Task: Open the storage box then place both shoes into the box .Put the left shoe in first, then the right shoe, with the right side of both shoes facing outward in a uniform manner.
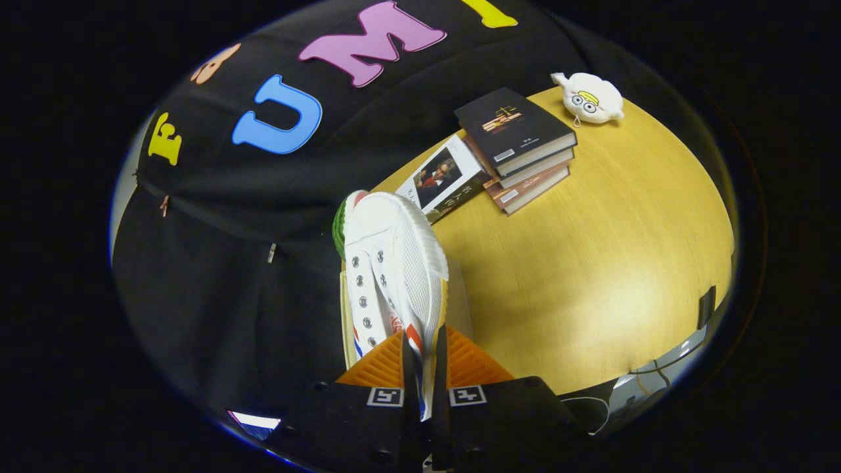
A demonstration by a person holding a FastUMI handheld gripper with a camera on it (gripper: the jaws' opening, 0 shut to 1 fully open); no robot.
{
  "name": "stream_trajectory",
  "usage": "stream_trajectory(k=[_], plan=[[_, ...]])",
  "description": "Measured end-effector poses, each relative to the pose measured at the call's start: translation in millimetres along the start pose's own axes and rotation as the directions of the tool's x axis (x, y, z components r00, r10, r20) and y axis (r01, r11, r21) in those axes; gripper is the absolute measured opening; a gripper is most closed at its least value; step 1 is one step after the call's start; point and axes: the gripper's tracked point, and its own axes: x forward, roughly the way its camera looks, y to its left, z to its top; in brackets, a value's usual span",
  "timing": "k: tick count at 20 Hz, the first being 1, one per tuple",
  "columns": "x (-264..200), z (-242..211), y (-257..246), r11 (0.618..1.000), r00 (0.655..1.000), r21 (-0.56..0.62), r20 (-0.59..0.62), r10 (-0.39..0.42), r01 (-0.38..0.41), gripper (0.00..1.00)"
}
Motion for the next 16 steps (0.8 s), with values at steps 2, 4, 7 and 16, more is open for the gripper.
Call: stream_trajectory(k=[2, 4, 7, 16], plan=[[16.8, -10.9, 18.7, 1.0, 1.0, -0.024, -0.027, 0.005, -0.005, 0.1], [35.8, -19.8, 32.8, 0.999, 0.999, -0.036, -0.046, 0.002, -0.004, 0.1], [60.8, -32.5, 45.0, 0.999, 0.997, -0.037, -0.081, -0.018, 0.015, 0.1], [78.2, -38.7, 67.5, 0.998, 0.994, 0.051, -0.1, 0.039, -0.034, 0.57]])
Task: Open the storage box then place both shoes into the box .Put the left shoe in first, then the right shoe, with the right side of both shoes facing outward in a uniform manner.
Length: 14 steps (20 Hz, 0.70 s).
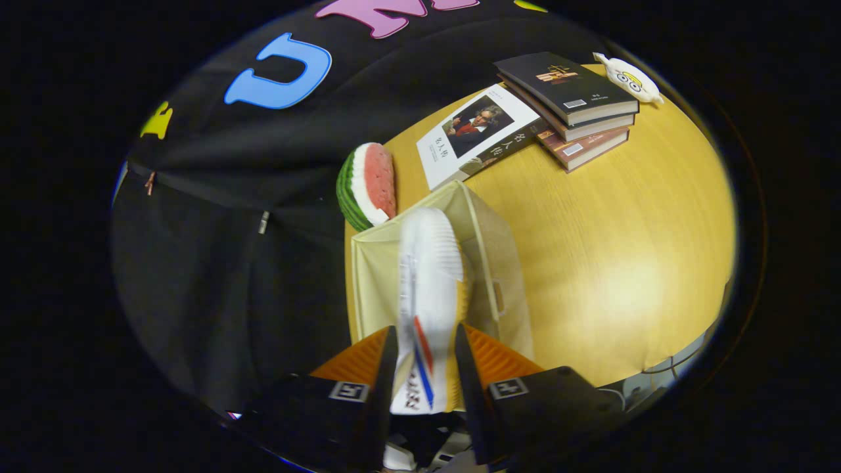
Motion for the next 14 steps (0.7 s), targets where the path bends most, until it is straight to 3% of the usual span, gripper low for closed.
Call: stream_trajectory(k=[1, 2, 5, 8, 11, 14], plan=[[10.6, -5.3, 5.8, 1.0, 1.0, 0.006, 0.019, 0.019, -0.019, 0.78], [-9.3, 9.5, 4.9, 1.0, 0.999, 0.003, 0.048, 0.019, -0.019, 0.98], [-38.3, 30.7, 12.7, 0.998, 0.988, -0.063, 0.154, 0.024, -0.014, 0.99], [-81.1, 59.3, 20.5, 0.991, 0.954, -0.135, 0.298, 0.043, -0.002, 0.99], [-131.2, 91.8, 27.0, 0.98, 0.893, -0.197, 0.445, 0.062, 0.03, 0.99], [-180.5, 115.2, 29.5, 0.963, 0.81, -0.253, 0.582, 0.077, 0.09, 0.98]])
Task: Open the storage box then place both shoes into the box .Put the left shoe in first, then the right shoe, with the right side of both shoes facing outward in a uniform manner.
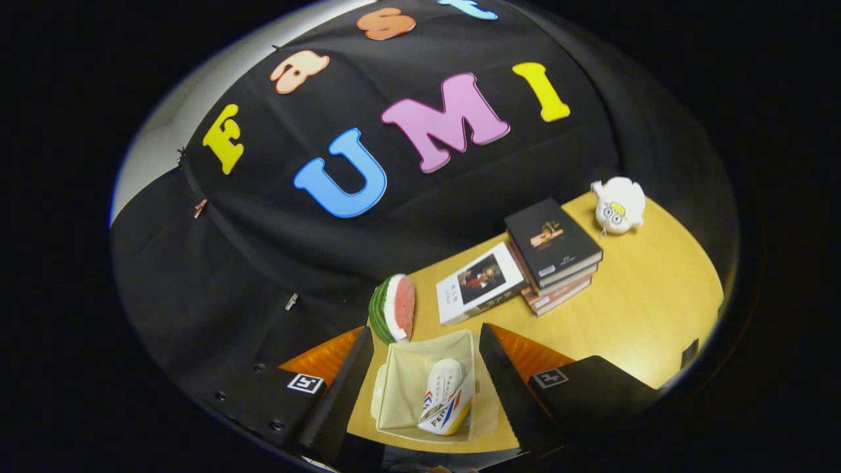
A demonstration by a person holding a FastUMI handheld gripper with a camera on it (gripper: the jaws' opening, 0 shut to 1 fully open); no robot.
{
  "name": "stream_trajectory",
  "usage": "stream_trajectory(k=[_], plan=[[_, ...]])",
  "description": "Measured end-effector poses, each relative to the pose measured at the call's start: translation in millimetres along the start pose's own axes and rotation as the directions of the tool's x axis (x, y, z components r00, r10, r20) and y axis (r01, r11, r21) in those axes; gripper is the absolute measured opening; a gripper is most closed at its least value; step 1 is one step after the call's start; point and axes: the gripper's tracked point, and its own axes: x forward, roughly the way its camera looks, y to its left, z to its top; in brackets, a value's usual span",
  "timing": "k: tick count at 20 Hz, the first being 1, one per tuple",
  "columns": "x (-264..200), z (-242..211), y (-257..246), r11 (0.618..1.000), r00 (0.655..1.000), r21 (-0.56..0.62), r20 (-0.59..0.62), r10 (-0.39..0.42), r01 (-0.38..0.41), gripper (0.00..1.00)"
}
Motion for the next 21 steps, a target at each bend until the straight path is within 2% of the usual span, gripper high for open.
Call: stream_trajectory(k=[3, 6, 12, 15, 18, 21], plan=[[-30.2, 40.0, -9.3, 0.996, 0.99, -0.077, 0.137, -0.025, 0.036, 0.98], [-55.4, 77.6, -28.2, 0.979, 0.961, -0.17, 0.27, -0.063, 0.112, 0.98], [-81.6, 122.3, -85.0, 0.894, 0.872, -0.305, 0.461, -0.164, 0.329, 0.98], [-82.7, 128.2, -129.9, 0.859, 0.844, -0.294, 0.475, -0.248, 0.418, 0.98], [-79.8, 133.9, -154.5, 0.851, 0.83, -0.282, 0.488, -0.27, 0.443, 0.98], [-76.1, 137.7, -169.1, 0.835, 0.827, -0.315, 0.5, -0.258, 0.451, 0.98]])
